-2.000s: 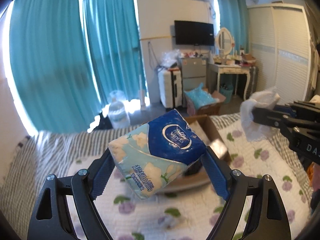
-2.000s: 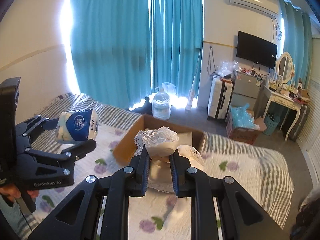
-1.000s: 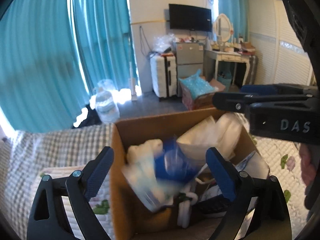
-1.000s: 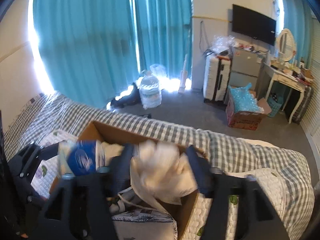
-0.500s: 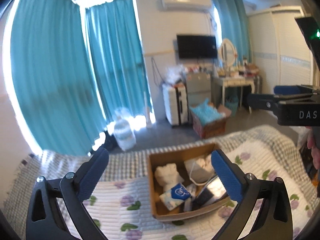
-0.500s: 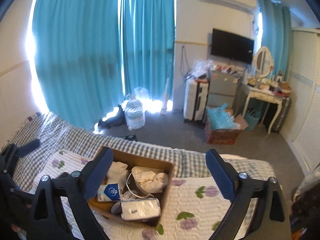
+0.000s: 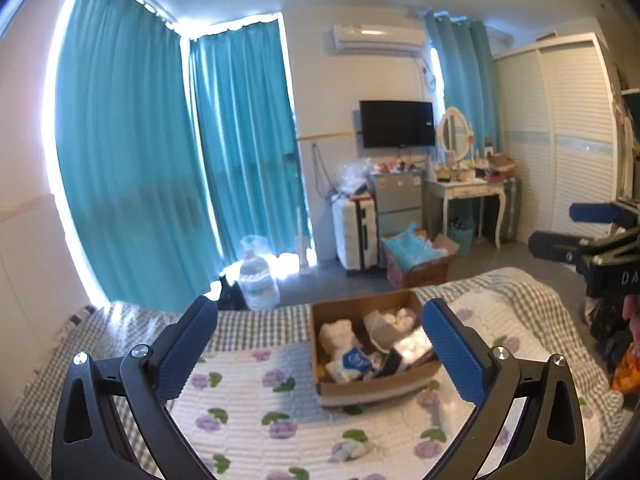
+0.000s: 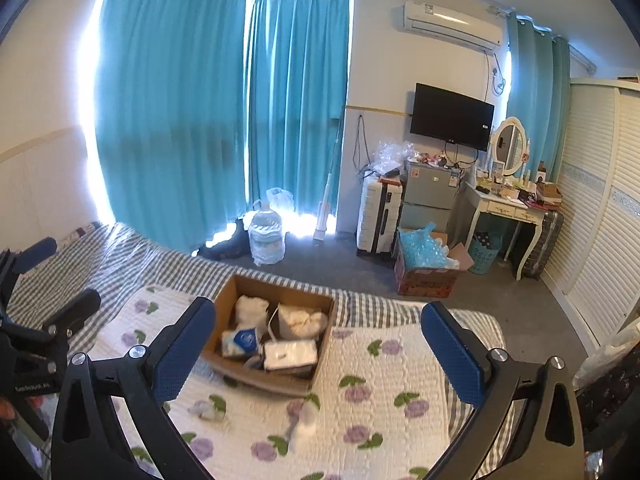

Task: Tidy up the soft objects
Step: 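Grasp the small white knotted cloth with left tool while right grasps white cloth, then carry both white cloths into the cardboard box and open both tools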

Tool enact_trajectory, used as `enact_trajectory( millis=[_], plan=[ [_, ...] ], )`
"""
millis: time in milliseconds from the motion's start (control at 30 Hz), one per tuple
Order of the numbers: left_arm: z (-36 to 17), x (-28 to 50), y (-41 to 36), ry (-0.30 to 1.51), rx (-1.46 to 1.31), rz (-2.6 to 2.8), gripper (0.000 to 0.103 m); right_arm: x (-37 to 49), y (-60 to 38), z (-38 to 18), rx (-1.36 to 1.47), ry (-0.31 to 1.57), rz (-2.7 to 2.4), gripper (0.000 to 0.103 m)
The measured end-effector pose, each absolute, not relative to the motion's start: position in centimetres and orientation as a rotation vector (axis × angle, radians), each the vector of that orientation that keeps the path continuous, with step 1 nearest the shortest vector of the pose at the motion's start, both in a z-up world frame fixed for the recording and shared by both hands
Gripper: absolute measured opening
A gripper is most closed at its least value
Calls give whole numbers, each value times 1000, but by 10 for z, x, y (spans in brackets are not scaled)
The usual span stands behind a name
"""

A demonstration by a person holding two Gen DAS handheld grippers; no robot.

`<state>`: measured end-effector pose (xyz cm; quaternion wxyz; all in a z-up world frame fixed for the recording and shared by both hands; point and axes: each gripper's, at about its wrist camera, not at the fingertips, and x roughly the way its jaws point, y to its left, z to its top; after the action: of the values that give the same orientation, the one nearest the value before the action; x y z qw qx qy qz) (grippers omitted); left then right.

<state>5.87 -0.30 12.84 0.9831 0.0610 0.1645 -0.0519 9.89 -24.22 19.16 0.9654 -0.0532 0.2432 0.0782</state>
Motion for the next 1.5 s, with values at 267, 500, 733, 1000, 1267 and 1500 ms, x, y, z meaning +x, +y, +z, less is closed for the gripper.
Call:
enact_trajectory(
  millis=[267,500,733,1000,1267,1500],
  plan=[
    [66,73,-2,432,114,-96,103,89,-227,116,-149,580,168,103],
    [-21,115,-10,591,86,-104,103,132,-224,12,-138,731,180,103],
    [-90,147,-18,693,114,-98,103,177,-224,-77,-143,860,168,94],
    [-140,154,-18,797,115,-120,102,209,-231,-152,-147,1025,177,65],
    [-167,152,-28,877,123,-182,77,209,-232,-163,-157,1060,196,39],
    [-165,145,-34,870,138,-220,51,201,-240,-162,-118,1039,200,33]
  ],
)
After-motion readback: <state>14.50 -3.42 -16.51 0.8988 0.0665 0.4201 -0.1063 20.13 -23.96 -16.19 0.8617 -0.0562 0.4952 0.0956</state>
